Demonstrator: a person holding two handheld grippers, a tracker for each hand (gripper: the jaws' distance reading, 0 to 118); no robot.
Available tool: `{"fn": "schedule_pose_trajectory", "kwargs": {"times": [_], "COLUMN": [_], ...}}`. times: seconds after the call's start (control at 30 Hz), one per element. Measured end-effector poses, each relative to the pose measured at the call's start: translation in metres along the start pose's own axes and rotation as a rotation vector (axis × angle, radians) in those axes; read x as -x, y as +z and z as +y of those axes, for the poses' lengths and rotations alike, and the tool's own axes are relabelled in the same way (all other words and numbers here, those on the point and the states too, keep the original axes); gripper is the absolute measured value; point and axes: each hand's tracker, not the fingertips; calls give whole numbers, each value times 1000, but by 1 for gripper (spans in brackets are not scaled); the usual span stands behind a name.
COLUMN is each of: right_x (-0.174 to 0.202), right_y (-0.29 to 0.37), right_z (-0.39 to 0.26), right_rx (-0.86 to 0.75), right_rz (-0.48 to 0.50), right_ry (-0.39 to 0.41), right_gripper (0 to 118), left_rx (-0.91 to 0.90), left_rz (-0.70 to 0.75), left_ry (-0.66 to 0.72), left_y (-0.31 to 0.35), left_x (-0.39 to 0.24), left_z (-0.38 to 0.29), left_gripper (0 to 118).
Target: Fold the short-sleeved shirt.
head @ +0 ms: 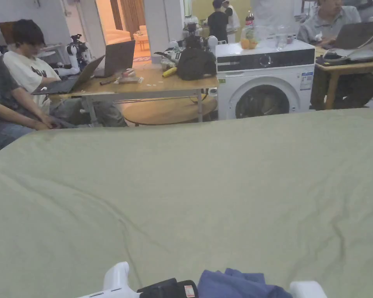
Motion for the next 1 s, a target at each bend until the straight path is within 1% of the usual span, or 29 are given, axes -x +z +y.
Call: {"fn": "schedule_pose_trajectory", "kwargs": {"times": [0.03, 0.07, 0.1, 0.17, 0.2, 0.23, 0.27, 0.3, 0.33, 0.37, 0.43, 0.5, 0.53, 0.57, 0.6, 0.63, 0.67, 0.73, 0.77, 0.8, 0.83, 0.87, 0.93, 1.0], "right_x": [2, 6, 10, 29, 36, 42, 46, 48, 48, 45, 36, 31, 29, 27, 27, 29, 32, 50, 62, 81, 98, 119, 160, 199], "right_y": [2, -1, -1, -1, -3, -6, -7, -8, -9, -9, -8, -5, -5, -3, -2, -2, 1, 15, 21, 25, 25, 22, 12, -14], "right_z": [-4, -3, -3, -1, -1, -2, -2, 0, 1, 2, 3, 1, -1, 0, -1, -2, -2, 9, 17, 30, 39, 52, 71, 90], "right_rx": [-4, 0, 4, 25, 36, 41, 51, 57, 58, 61, 51, 32, 20, 14, 13, 8, -4, -29, -68, -102, -122, -141, -163, -180], "right_rz": [-6, -30, -50, -128, -161, -185, -206, -216, -208, -205, -173, -151, -134, -128, -128, -132, -137, -146, -87, 11, 59, 97, 161, 256], "right_ry": [-17, 27, 82, 232, 289, 334, 354, 353, 330, 302, 219, 194, 160, 140, 144, 166, 199, 203, 214, 217, 226, 252, 329, 399], "right_gripper": [0, 0, 0, 0, 0, 0, 0, 0, 0, 0, 0, 0, 0, 0, 0, 0, 0, 0, 0, 0, 0, 0, 0, 0], "left_rx": [25, 69, 74, 130, 111, 91, 86, 111, 135, 125, 141, 133, 126, 120, 116, 129, 125, 88, 65, -7, -48, -69, -142, -257], "left_rz": [-26, -42, -18, 20, 3, -35, -62, -32, -40, 18, 69, 33, 11, 2, -7, 5, 1, -26, -75, -107, -122, -109, -21, 119], "left_ry": [14, 35, 36, 21, 27, 54, 86, 73, 56, -2, -54, 5, 52, 68, 87, 55, 54, 94, 126, 148, 144, 130, 103, 130], "left_y": [-9, -22, -30, -49, -54, -56, -60, -64, -69, -72, -76, -73, -70, -69, -68, -65, -62, -48, -35, -12, 6, 31, 87, 158], "left_x": [4, 6, 8, 13, 16, 17, 13, 10, 5, 0, -3, 1, 2, 2, 4, 4, 3, 3, 4, 7, 10, 24, 48, 88], "left_z": [-3, -8, -11, -17, -19, -21, -19, -18, -19, -23, -22, -19, -19, -19, -17, -17, -17, -13, -9, -4, 4, 14, 34, 57], "left_gripper": [75, 75, 75, 75, 75, 75, 74, 66, 40, 31, 28, 28, 28, 28, 28, 28, 28, 28, 28, 28, 28, 27, 28, 28]}}
